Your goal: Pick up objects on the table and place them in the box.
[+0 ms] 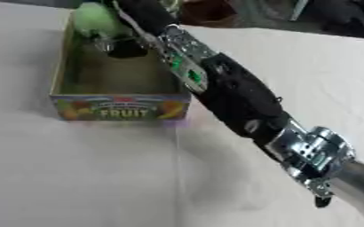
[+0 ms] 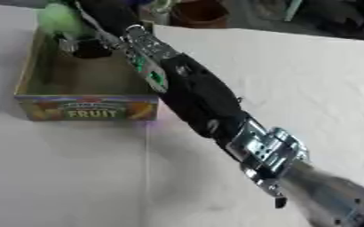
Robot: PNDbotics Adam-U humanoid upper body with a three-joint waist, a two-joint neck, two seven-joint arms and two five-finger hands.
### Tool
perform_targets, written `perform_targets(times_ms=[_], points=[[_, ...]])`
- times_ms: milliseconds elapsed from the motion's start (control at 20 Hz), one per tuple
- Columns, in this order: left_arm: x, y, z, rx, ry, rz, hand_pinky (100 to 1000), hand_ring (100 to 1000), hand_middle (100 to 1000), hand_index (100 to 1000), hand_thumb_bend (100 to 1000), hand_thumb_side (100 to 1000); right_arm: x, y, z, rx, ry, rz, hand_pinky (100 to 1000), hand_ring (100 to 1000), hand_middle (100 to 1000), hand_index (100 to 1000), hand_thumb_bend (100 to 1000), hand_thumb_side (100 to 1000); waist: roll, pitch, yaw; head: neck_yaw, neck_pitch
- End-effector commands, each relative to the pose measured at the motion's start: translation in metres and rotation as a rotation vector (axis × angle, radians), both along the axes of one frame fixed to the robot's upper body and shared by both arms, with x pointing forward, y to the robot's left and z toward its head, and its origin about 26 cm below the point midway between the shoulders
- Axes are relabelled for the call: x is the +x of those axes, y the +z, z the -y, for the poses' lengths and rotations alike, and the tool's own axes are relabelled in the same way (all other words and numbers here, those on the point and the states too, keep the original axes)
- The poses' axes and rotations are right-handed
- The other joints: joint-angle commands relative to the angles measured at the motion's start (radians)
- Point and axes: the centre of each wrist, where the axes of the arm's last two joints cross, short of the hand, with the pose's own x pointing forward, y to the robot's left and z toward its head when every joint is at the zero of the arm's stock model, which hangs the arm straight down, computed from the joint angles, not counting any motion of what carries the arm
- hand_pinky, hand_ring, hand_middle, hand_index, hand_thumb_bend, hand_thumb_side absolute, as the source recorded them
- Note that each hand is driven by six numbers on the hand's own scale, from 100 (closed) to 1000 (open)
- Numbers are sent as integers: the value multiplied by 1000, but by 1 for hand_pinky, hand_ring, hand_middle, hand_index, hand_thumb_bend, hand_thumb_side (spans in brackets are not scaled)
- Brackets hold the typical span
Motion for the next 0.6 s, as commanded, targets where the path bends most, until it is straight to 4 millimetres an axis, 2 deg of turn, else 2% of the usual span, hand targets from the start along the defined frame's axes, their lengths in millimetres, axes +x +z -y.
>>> perform_targets(times_ms=[50, 150, 300, 600], points=[[-2, 10, 0, 16, -10, 34, 441, 429, 457, 587, 100, 754, 5, 5, 2, -98, -34, 14, 680, 719, 497, 663, 100, 591, 9, -16, 4, -9, -9], [-1, 11, 1, 13, -12, 35, 441, 429, 457, 587, 100, 733, 8, -1, 2, -166, -46, -29, 696, 741, 524, 688, 100, 602, 9, -16, 6, -10, -9], [-1, 12, 1, 10, -15, 36, 441, 429, 457, 587, 100, 747, 9, -4, 3, -234, -54, -95, 730, 805, 625, 790, 100, 663, 9, -16, 6, -7, -9], [-1, 12, 1, 10, -14, 33, 442, 428, 457, 587, 100, 751, 7, 4, 3, -244, -55, -144, 771, 868, 773, 885, 100, 725, 10, -16, 3, -2, -10]])
